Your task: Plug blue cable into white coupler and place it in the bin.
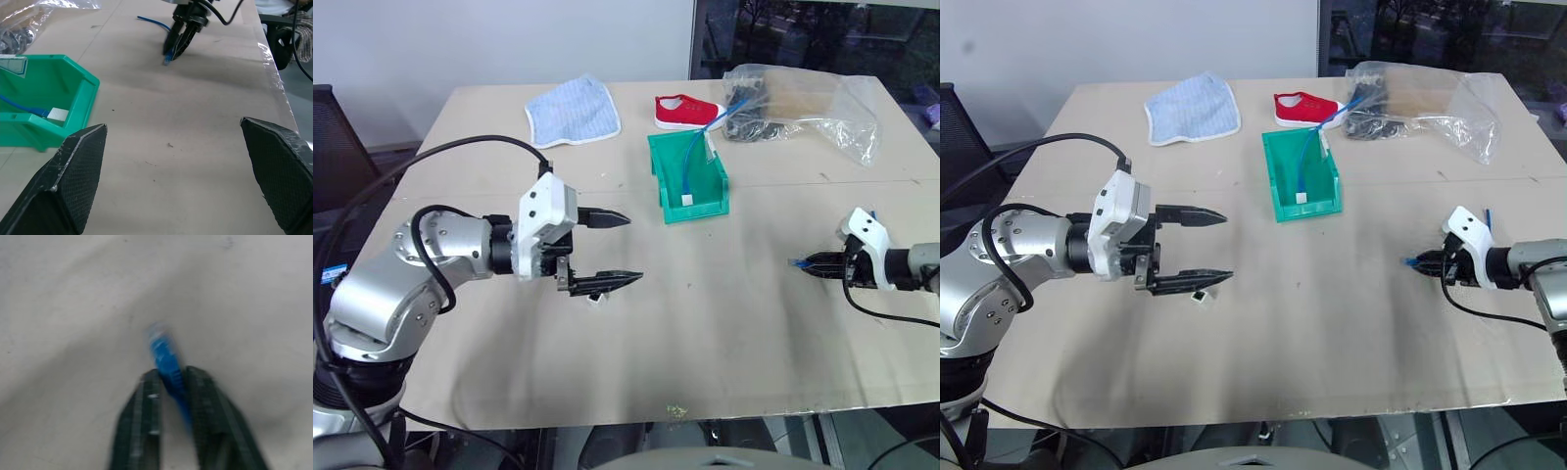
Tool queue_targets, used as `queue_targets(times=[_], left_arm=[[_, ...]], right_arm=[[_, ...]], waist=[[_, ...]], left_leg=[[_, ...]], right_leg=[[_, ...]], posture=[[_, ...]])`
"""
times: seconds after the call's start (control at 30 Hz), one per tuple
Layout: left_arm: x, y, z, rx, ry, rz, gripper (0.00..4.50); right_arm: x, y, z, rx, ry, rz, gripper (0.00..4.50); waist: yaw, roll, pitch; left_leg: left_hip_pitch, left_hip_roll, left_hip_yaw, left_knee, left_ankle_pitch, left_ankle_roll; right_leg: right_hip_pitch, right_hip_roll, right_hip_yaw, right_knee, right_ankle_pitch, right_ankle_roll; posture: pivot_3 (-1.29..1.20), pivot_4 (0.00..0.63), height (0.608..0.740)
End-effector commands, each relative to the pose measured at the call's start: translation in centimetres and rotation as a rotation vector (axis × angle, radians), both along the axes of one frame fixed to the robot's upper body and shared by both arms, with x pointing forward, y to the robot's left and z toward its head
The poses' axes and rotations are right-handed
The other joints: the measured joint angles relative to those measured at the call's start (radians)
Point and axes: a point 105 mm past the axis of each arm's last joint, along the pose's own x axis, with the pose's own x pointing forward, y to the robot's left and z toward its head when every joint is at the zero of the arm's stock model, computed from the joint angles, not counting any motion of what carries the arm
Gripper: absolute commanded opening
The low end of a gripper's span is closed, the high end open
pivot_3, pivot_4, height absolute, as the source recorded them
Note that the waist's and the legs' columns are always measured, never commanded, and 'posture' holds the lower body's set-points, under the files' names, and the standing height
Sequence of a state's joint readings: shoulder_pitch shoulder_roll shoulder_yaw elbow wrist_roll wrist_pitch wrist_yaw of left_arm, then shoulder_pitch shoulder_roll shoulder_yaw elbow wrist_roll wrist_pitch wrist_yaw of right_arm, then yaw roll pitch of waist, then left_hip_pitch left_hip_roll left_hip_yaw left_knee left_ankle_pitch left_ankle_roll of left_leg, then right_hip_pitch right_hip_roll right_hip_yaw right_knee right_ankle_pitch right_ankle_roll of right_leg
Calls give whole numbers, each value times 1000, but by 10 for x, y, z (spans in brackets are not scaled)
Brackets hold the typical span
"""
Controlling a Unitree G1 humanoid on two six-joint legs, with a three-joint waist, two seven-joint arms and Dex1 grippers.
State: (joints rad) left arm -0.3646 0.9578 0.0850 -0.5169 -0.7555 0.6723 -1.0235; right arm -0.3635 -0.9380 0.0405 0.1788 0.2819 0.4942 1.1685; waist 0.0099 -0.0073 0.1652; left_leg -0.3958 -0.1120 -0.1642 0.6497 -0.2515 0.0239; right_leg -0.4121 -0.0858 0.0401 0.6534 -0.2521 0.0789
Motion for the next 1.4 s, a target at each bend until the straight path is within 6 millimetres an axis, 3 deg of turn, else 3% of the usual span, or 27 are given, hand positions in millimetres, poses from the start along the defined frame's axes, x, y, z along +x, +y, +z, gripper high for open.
queue_targets(times=[0.03,0.33,0.47,0.57,0.6,0.63,0.73,0.87,0.97,1.13,1.4], left_arm=[[-6,1,16,-6,-52,-18,4500],[-3,17,11,82,-36,3,4500],[-4,20,6,118,-24,-9,4500],[-4,18,5,113,-12,-21,4500],[-5,17,4,113,-2,-32,4500],[-5,16,3,115,5,-40,4500],[-1,10,-2,129,13,-69,4500],[13,-5,-11,125,33,-85,4500],[29,-17,-31,231,-1,-99,4500],[50,-39,-50,290,-11,-141,4500],[68,-61,-84,382,39,-256,4500]], right_arm=[[0,16,6,20,-6,74,19],[-7,125,9,63,-54,405,19],[3,156,2,36,-95,457,19],[6,164,1,28,-109,470,19],[8,165,1,31,-117,466,771],[9,165,2,32,-125,463,1051],[10,160,6,54,-148,433,2614],[2,148,22,166,-185,382,4354],[-12,130,33,285,-234,305,4442],[-42,97,21,311,-250,176,4442],[-85,65,14,432,-312,28,4442]], waist=[[-1,0,0],[-25,-1,0],[-22,-1,0],[-20,-1,0],[-20,-2,0],[-20,-2,0],[-22,-2,0],[-19,-2,0],[-11,-2,0],[-2,-3,0],[-1,-3,0]], left_leg=[[0,0,0,0,0,0],[1,0,1,0,0,0],[1,0,1,0,0,0],[0,0,0,0,0,0],[0,0,0,0,0,0],[0,0,0,0,0,0],[0,0,0,0,0,0],[0,0,-1,1,0,-1],[0,-1,-3,1,0,-1],[-1,-2,-1,2,0,-1],[1,-2,1,4,0,0]], right_leg=[[0,0,0,1,0,0],[-2,0,1,4,0,0],[-2,0,1,4,0,0],[-2,0,0,4,0,0],[-2,0,0,3,0,0],[-2,0,0,3,0,0],[-2,0,0,4,0,0],[-2,0,0,5,0,0],[-2,0,-2,5,0,0],[-2,0,0,5,0,0],[-1,5,3,8,2,3]], posture=[[0,150,740],[0,150,740],[0,150,740],[0,150,740],[0,150,740],[0,150,740],[0,150,740],[0,150,740],[0,150,740],[0,150,740],[0,150,740]])
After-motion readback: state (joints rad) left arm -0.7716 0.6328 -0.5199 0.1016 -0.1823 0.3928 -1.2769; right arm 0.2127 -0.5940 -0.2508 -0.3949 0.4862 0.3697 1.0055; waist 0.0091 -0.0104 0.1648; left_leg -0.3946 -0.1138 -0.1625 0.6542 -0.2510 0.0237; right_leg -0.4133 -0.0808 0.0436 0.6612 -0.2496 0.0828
